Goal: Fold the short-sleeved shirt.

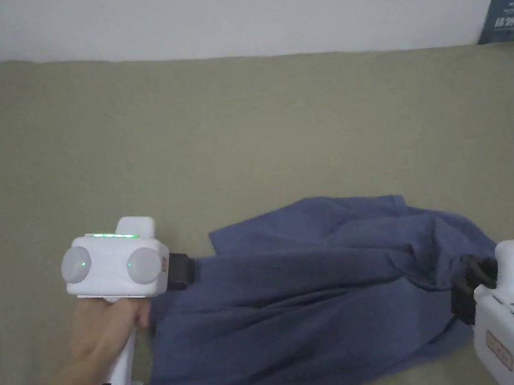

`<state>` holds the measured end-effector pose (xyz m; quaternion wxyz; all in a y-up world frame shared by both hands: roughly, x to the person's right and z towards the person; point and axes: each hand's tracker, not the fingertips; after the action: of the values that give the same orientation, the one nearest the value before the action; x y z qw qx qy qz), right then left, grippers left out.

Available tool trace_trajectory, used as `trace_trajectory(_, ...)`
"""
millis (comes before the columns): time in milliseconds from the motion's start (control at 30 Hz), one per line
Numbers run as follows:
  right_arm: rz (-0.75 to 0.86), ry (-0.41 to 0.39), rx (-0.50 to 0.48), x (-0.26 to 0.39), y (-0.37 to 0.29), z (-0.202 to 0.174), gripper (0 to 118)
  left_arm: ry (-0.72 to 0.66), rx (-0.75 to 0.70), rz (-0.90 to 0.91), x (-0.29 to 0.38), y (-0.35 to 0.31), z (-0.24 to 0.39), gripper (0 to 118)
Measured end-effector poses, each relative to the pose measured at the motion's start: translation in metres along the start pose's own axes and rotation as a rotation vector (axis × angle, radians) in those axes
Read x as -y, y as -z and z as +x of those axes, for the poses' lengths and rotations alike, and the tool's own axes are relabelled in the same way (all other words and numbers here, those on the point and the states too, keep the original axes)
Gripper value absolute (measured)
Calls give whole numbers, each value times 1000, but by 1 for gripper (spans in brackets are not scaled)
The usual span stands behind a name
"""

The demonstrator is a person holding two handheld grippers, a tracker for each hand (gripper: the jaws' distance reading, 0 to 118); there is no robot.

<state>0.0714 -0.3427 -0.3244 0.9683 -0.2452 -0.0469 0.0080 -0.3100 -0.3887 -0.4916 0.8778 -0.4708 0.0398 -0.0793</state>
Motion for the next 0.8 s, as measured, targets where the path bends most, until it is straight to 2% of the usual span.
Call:
trace_trajectory(100,-24,-1,26,6,7,9,7,-32,79,-47,2,9,6,110)
trace_trajectory(133,-37,-2,36,6,9,12,7,-45,74,-47,2,5,6,105)
trace_trajectory(167,-43,0,36,6,10,17,7,-65,102,-33,1,-3,2,94)
trace_trajectory(200,-49,3,40,5,11,22,7,-65,127,-4,2,-13,4,75)
trace_trajectory(233,-55,11,50,3,13,26,7,-38,121,22,3,-20,7,26)
trace_trajectory(267,-67,26,57,-2,18,34,7,-32,137,31,3,-23,7,2)
trace_trajectory(400,-124,89,91,-23,50,67,7,-1,172,10,6,-33,13,2)
trace_trajectory(467,-186,150,83,-33,74,85,7,-25,170,-4,9,-25,11,2)
trace_trajectory(633,-354,171,59,-43,136,114,8,-43,182,-2,10,-20,8,2)
trace_trajectory(667,-394,190,48,-41,145,119,17,-42,184,-1,10,-20,7,2)
trace_trajectory(700,-455,211,3,-38,156,123,44,-44,189,-3,9,-14,5,2)
trace_trajectory(733,-480,218,9,-36,160,123,95,-47,194,-3,9,-14,4,2)
trace_trajectory(767,-515,229,-10,-33,169,123,118,-57,201,-2,10,-14,2,2)
trace_trajectory(800,-542,222,1,-30,172,121,113,-68,209,-2,10,-11,1,2)
